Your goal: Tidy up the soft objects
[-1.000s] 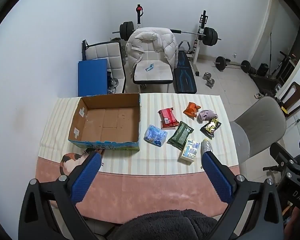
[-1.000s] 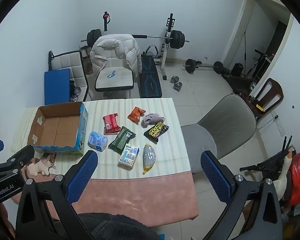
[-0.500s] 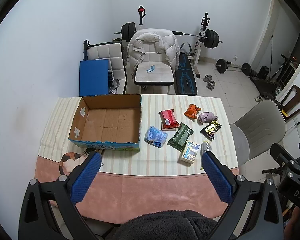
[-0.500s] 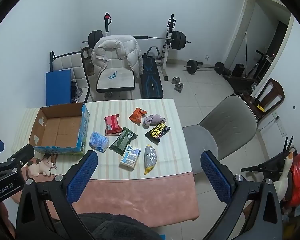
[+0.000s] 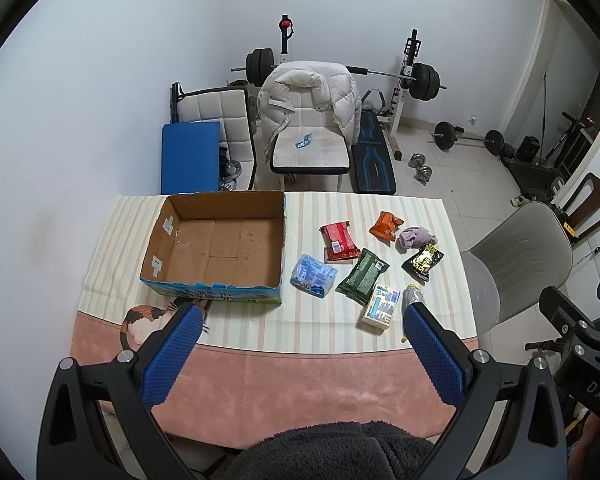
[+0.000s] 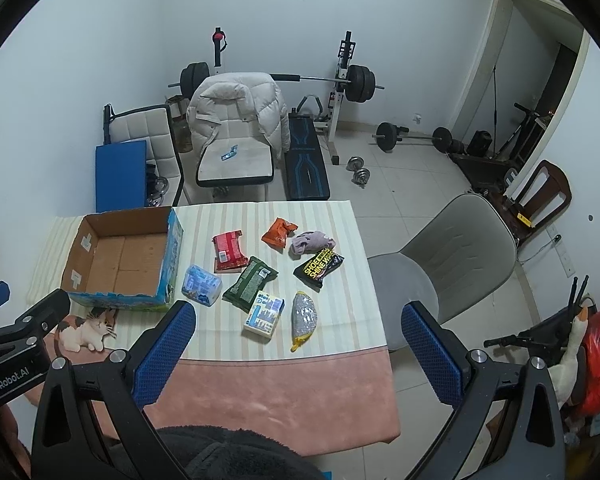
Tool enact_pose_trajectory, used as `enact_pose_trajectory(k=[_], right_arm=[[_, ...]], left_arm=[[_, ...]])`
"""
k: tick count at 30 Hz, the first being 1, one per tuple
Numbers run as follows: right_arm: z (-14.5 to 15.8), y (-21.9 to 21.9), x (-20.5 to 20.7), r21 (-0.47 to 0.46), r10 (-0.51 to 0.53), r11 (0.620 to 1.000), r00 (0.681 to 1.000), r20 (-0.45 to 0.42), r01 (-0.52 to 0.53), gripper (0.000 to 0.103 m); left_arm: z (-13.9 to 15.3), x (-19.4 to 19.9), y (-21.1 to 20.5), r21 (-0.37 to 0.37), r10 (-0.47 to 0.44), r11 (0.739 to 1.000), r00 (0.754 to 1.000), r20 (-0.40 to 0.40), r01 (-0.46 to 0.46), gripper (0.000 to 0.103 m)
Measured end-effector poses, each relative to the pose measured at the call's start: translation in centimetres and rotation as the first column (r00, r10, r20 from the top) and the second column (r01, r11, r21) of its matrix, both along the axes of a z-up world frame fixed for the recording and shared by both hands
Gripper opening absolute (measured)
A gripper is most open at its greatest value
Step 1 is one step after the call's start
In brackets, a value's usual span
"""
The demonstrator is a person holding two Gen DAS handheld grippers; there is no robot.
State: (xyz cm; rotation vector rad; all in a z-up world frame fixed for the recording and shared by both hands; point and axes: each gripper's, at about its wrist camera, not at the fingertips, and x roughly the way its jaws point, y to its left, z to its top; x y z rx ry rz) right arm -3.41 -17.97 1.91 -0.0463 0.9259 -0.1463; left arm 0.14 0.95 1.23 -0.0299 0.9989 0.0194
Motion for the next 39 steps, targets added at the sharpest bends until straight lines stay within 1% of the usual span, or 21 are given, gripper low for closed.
enact_pose_trajectory(k=[7,10,22,39], right_arm=[[0.2,0.0,-0.1,0.003,0.003,1.000,1.000,0.007,-0.003,0.103],[0.8,-0.1,-0.3,0.006,0.006,1.000,1.000,0.013,-0.006,0.103],[0.8,0.0,-1.0,0.005,0.010,1.000,0.999,0.032,-0.010,0.103],[0.6,0.2,-1.4,0.009,0.015,1.000,1.000,0.025,-0.015,0.103]], left_arm=[[0.5,-0.2,0.2,-0.003,0.004,1.000,1.000,0.009,-0.003,0.103],[0.9,-0.3,0.1,-0.001,0.005,1.000,1.000,0.015,-0.005,0.103],[1.6,-0.5,0.1,-0.005,0.016,1.000,0.999,0.032,-0.016,0.103],[0.7,-1.3,-0.1,0.001,0.008,1.000,1.000,0.014,-0.008,0.103]])
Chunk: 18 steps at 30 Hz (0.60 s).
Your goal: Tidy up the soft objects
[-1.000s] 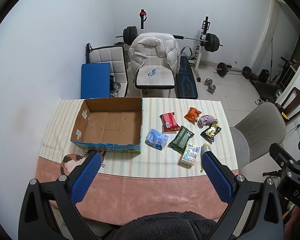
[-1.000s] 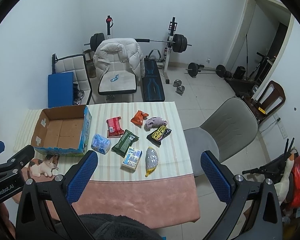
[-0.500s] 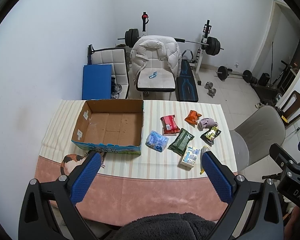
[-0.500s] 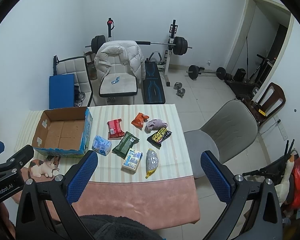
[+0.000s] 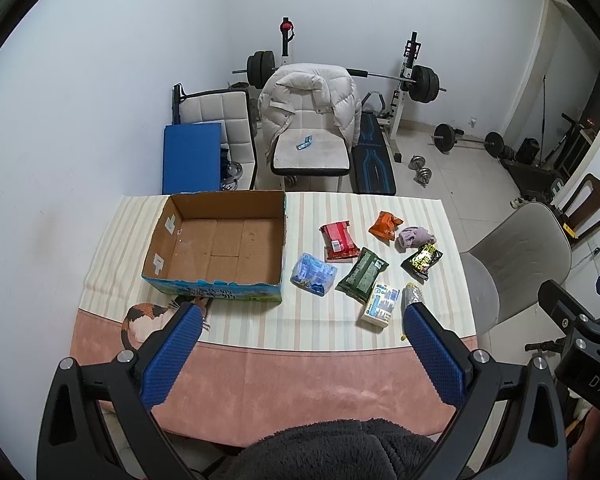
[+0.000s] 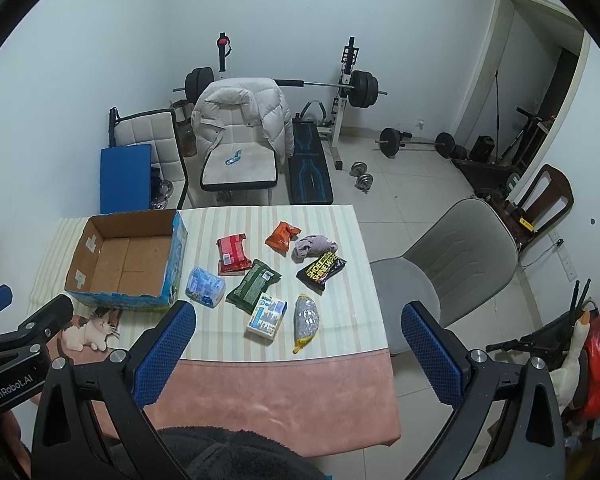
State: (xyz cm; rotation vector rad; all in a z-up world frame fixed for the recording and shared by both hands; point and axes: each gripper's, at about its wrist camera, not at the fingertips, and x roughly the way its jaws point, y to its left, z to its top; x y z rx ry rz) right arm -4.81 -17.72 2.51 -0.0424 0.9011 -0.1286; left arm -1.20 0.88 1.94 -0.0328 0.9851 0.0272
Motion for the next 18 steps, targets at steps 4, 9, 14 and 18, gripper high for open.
enact_pose_trajectory(k=[4,9,14,18], right_arm=[[-0.04,0.01,0.05,0.000,0.000,1.000,1.000,0.000,0.000,0.103],[-0.08,0.10,-0.07,-0.002,-0.001,1.000,1.000,-0.002,0.001,0.103],[-0.10,0.08,-0.01,0.000,-0.001,1.000,1.000,-0.002,0.001,0.103],[-0.11,0.09,0.09,0.000,-0.001,1.000,1.000,-0.002,0.001,0.103]], left_arm=[[-0.55,-0.23,-0.16,0.000,-0.006,1.000,1.000,-0.001,0.006,0.103],[-0.99,-0.34,-0.31,-0.003,-0.011,1.000,1.000,-0.005,0.011,0.103],[-1.01,-0.42,-0.39,-0.001,-0.010,1.000,1.000,-0.004,0.010,0.103],[-1.03,-0.39,-0.33,-0.003,-0.010,1.000,1.000,-0.004,0.010,0.103]])
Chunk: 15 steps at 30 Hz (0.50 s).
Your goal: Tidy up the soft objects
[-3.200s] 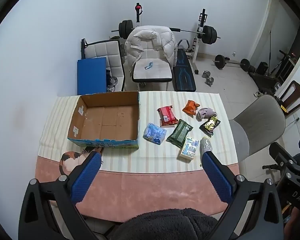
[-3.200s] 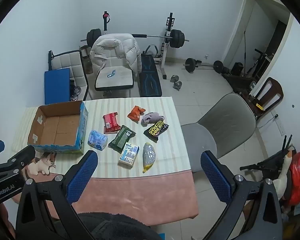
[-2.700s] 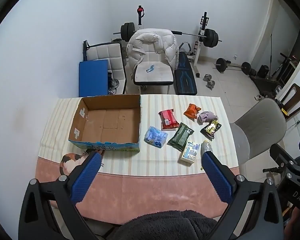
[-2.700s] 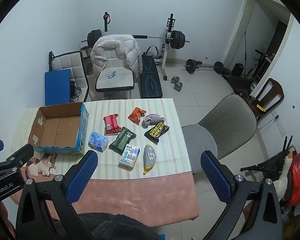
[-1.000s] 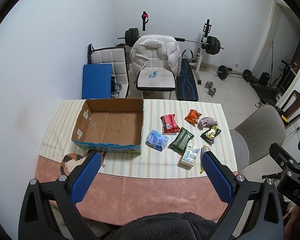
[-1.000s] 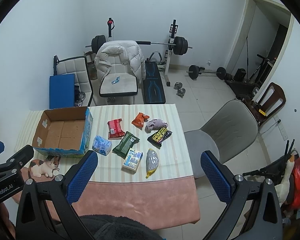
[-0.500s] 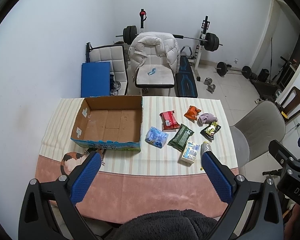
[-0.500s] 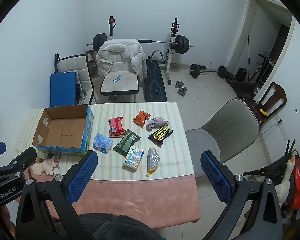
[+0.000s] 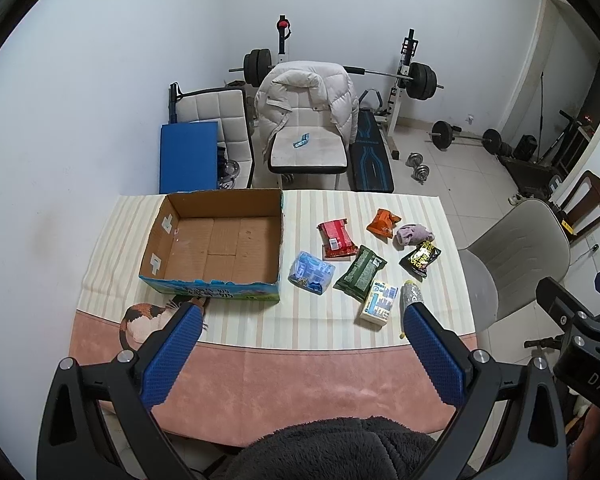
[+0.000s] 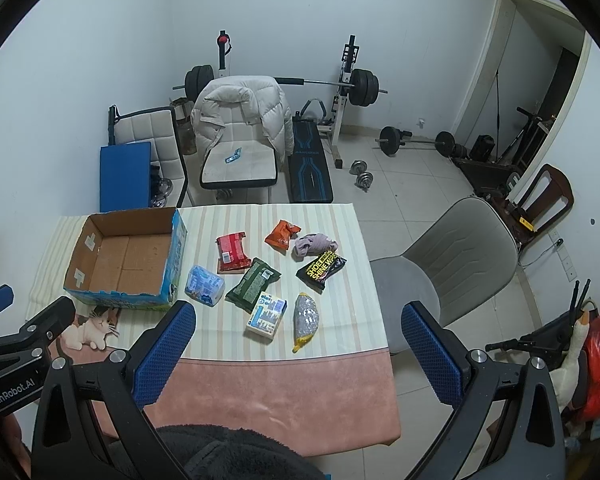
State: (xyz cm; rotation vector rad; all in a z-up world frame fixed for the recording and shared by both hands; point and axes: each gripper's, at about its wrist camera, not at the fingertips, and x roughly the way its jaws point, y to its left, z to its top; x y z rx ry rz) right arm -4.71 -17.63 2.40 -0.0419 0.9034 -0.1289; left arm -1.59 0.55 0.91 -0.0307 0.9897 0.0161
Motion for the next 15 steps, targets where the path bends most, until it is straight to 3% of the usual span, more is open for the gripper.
enact_pose_trajectory(k=[4,8,11,15], right_arm=[[-0.3,-0.2,0.1,0.006,-0.005,1.000,1.000,-0.007,0.005,0.103],[-2.4,-2.2,1.6,0.043,-0.051,0.998,0.998,-0.040,0.053,0.103],[-5.4,-4.2,3.8,0.084,-0.086,0.992,0.992,-0.097,0.094,0.103],[-11.2,-6.9,8.0,0.121,-0.096,0.985,0.974,-0.205,0.123,0.103]], left_arm=[[-0.6,0.3,0.0,-0.006,-0.002,1.000,1.000,-0.013,0.002,0.103],[-2.6,2.8,-0.1,-0.015,0.021,1.000,0.999,-0.027,-0.022,0.103],[-5.8,5.9,-0.4,0.020,0.046,0.999,0.997,-0.055,-0.045,0.103],[-11.9,10.6,-1.3,0.039,0.027,0.999,0.983,-0.180,-0.020,0.103]])
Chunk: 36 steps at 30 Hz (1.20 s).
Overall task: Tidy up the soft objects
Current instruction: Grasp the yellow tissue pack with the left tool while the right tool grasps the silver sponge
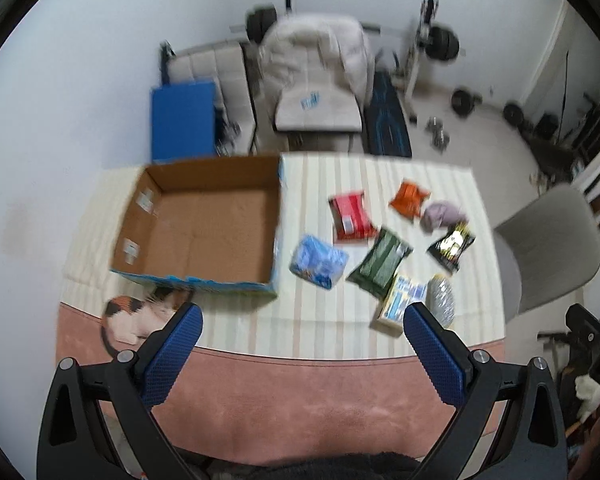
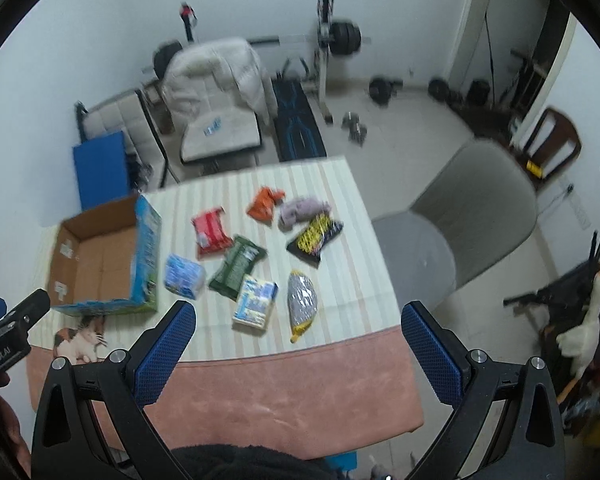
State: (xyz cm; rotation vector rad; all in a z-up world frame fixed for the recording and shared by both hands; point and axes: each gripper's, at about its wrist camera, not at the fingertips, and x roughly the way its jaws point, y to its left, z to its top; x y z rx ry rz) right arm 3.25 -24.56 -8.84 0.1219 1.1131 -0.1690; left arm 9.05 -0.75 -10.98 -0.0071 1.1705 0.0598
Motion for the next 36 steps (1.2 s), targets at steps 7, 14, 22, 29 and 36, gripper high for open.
enact_pose_trajectory(k=[7,14,22,29,36], right_arm=[[-14.8,-3.9,8.3,0.093,0.012,0.996,0.975,-0.223,0.009,0.103],[-28.8,-4.9,13.5,0.181,0.036,0.982,0.908,-0.416,0.044,0.085],[-35.6,-5.5,13.4,0.233,0.059,0.970,0.866,-0.496,0.068,0.056],[-36.4,-9.2,11.1,0.232,0.008,0.964,0.853,-0.522,0.133,0.055],[-36.8,-10.7,10.1,0.220,-0.001,0.966,0.853,-0.521,0.135,0.053]], left_arm=[[-11.4,6.3,-5.4,0.012,-0.129,0.991,0.971,-0.201,0.134,0.093],[-20.1,9.4,-9.4,-0.037,-0.185,0.982,0.912,-0.367,0.184,0.093],[-25.4,11.0,-12.6,-0.088,-0.241,0.970,0.858,-0.454,0.226,0.093],[-29.8,11.8,-16.0,-0.148,-0.288,0.958,0.792,-0.539,0.247,0.093],[-32.7,11.9,-17.9,-0.079,-0.262,0.962,0.794,-0.549,0.263,0.061]])
